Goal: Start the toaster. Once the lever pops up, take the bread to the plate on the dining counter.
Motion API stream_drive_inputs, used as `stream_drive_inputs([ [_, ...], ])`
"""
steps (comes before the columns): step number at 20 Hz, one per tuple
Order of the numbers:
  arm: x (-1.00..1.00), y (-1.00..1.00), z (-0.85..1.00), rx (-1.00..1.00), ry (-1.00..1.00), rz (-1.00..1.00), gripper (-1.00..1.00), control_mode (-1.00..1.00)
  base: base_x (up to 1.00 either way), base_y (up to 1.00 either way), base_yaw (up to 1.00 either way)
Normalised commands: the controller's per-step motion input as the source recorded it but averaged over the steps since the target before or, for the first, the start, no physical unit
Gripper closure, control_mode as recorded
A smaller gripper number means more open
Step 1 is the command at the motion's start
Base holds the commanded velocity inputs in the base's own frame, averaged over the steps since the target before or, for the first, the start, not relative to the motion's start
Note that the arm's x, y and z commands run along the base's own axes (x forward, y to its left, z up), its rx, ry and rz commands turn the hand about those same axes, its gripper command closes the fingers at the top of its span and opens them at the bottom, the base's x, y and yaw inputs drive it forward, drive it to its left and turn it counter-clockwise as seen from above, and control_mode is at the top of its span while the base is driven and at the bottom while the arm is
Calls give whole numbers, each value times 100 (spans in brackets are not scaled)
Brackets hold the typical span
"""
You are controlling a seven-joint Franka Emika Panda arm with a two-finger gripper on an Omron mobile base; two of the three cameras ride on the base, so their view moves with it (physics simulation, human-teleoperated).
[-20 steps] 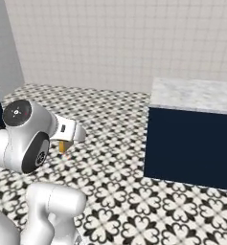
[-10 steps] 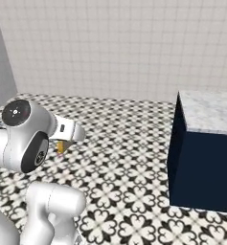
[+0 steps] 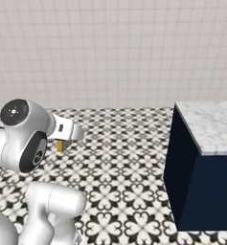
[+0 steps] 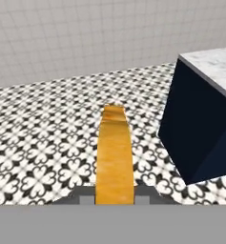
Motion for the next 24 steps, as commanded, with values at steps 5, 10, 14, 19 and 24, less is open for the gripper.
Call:
stream_drive_inputs([
  [5,0,0,0,0,0,0,100,100,100,48,-35],
  [10,0,0,0,0,0,0,100,100,100,49,-37],
  [14,0,0,0,0,0,0,100,100,100,81,-39],
  [19,0,0,0,0,0,0,100,100,100,84,-41],
  [24,0,0,0,0,0,0,100,100,100,97,-49],
])
